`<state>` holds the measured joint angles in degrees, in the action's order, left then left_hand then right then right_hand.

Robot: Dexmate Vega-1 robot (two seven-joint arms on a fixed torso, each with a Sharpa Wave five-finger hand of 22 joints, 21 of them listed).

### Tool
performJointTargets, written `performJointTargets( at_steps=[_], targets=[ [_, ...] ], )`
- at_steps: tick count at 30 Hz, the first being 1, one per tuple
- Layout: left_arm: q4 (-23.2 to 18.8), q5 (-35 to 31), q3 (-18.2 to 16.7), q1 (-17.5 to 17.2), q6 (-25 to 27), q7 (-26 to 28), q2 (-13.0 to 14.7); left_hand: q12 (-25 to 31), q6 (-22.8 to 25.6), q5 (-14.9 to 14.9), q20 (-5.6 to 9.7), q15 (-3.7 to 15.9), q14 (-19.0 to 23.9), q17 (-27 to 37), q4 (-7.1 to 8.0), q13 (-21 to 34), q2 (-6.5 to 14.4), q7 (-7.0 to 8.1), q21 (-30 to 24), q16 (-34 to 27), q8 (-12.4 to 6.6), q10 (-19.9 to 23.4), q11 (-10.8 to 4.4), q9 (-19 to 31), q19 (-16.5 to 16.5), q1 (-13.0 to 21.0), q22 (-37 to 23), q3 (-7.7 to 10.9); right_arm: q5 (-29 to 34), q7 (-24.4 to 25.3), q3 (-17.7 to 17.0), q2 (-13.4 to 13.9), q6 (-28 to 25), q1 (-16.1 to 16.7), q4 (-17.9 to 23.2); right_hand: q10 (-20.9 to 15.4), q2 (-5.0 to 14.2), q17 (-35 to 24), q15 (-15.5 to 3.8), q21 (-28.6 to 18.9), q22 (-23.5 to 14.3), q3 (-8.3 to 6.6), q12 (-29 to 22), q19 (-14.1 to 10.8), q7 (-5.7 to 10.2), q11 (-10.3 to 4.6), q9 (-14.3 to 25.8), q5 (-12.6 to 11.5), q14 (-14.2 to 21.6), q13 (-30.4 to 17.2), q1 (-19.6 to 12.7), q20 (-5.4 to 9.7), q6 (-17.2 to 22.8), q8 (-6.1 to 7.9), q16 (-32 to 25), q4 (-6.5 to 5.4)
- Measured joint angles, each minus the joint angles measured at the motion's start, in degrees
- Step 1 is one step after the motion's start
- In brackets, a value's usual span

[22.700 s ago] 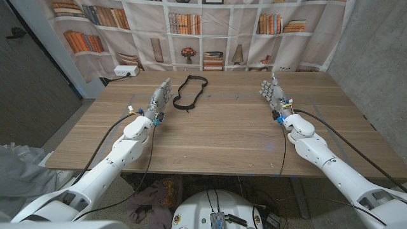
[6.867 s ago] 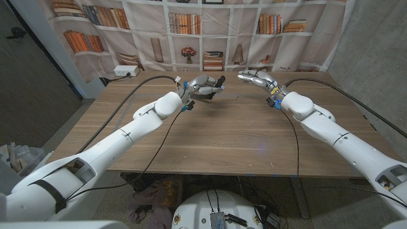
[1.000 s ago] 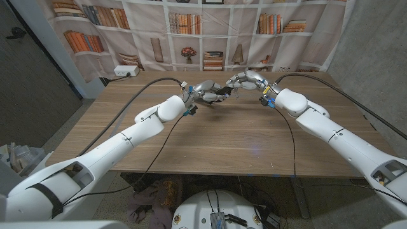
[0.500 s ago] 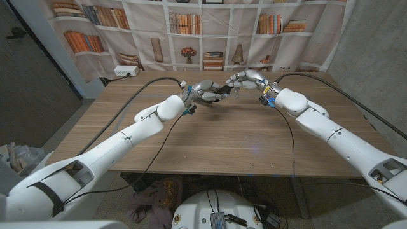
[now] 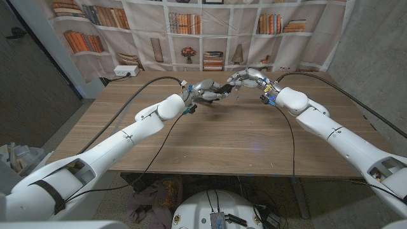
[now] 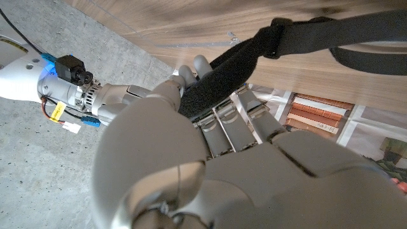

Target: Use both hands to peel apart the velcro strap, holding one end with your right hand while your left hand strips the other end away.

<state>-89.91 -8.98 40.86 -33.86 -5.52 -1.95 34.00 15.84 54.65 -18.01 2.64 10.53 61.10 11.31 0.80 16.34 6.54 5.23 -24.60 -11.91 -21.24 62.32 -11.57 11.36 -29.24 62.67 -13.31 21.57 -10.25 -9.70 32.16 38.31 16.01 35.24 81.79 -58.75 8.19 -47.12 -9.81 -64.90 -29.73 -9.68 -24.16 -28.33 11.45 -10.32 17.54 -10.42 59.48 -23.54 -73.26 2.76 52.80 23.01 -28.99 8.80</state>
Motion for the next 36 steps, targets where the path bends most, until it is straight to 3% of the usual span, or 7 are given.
performJointTargets(
  at_steps=[15,36],
  targets=[
    [-1.78,-0.34,-0.30,-1.12,1.33,0.45,0.84,-0.40,-0.01,0.00,0.31,0.00,0.00,0.00,0.23,0.32,0.00,0.01,-0.22,0.00,0.40,-0.02,0.02,0.25,0.32,0.00,-0.01,-0.23,-1.37,-1.18,-0.44,-0.30,0.42,-1.73,-3.53,-0.17,-0.01,0.01,0.00,0.71,0.86,-0.03,-0.21,0.00,0.32,0.06,-0.27,0.01,0.00,-0.27,0.01,0.00,0.32,-0.04,0.00,0.03],
    [-3.89,-0.34,-0.98,-2.75,2.95,1.24,1.89,-0.61,-0.33,0.01,0.00,0.00,0.00,0.00,0.22,0.31,0.00,-0.12,-0.22,0.00,0.76,-0.28,-0.04,0.57,0.62,0.00,-0.01,-0.22,-2.36,-1.16,-0.70,-0.29,-0.43,-2.57,-5.38,0.01,-0.25,-0.26,0.01,0.70,1.59,-0.28,-0.43,-0.40,0.32,-0.03,-0.53,0.02,-0.01,-0.55,-0.21,-0.40,0.31,-0.38,0.66,-0.22]
  ],
)
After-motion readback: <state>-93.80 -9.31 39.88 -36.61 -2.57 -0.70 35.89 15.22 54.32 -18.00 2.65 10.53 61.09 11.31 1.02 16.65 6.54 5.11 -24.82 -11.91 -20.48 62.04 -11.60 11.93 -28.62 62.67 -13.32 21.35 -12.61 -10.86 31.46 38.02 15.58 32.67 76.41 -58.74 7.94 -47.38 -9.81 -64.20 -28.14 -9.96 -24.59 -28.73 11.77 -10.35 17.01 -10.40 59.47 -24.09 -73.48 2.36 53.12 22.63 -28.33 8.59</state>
